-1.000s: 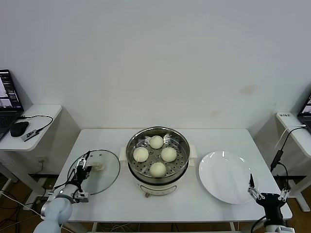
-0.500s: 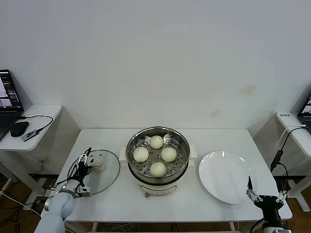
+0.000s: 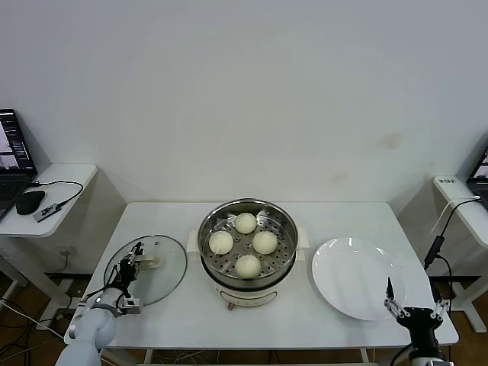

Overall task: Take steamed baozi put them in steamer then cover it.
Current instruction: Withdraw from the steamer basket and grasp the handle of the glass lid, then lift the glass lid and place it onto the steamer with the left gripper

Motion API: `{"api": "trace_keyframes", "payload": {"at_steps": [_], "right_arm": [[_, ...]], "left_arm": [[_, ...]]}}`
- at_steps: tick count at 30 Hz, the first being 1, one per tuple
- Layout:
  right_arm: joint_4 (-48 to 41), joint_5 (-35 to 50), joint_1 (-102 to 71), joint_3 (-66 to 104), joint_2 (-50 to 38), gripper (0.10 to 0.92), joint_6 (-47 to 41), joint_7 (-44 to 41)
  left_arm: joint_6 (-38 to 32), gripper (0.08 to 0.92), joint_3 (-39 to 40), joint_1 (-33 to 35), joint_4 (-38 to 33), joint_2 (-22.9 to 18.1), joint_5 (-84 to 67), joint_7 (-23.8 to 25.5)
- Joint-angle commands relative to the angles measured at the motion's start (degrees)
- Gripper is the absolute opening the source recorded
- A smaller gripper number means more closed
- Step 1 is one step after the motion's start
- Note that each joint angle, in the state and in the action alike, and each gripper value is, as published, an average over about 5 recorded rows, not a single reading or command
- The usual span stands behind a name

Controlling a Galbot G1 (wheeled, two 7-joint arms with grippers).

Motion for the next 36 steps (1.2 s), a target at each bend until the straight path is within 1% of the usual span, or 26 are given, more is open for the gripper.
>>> {"api": "trace_keyframes", "payload": {"at_steps": [1,5,8,11,14,19,23,26,30,36], "right_arm": [[0.2,-0.2,-0.1,-0.4,-0.1,0.823,0.2,0.0],[0.6,-0.2,-0.2,-0.4,-0.3,0.823,0.1,0.0],[1.0,-0.2,-0.3,-0.5,-0.4,0.823,0.1,-0.1],[1.2,-0.2,-0.4,-0.6,-0.6,0.823,0.0,-0.3],[0.9,-0.1,-0.4,-0.5,-1.1,0.823,0.1,-0.7],[0.0,0.0,0.2,-0.1,-1.8,0.823,0.1,-1.2],[-0.5,-0.1,0.5,-0.4,-1.9,0.823,0.1,-1.3],[-0.5,-0.3,0.4,-0.7,-1.8,0.823,0.2,-1.3],[-0.4,-0.7,0.1,-0.8,-1.8,0.823,0.3,-1.4],[-0.8,-2.6,0.1,-1.1,-1.1,0.823,0.7,-1.5]], "left_arm": [[-0.1,0.307,-0.6,1.6,-1.2,0.0,-1.3,-3.0],[-0.2,0.196,-1.3,3.1,-4.3,0.3,-2.0,-4.2],[0.2,0.152,-2.1,5.0,-8.4,1.2,-3.1,-4.4],[1.7,0.15,-3.2,7.8,-13.7,3.1,-5.7,-3.6],[3.8,0.15,-4.3,11.3,-19.8,6.1,-9.7,-1.4],[7.1,0.15,-6.5,15.7,-29.8,11.0,-15.7,3.9],[10.7,0.15,-7.7,17.5,-37.2,13.1,-18.5,8.7],[14.1,0.15,-7.4,17.8,-41.3,14.0,-19.4,11.9],[18.3,0.15,-5.3,16.9,-45.0,15.6,-21.3,15.7],[25.3,0.15,1.4,13.3,-49.8,17.1,-24.5,19.0]]}}
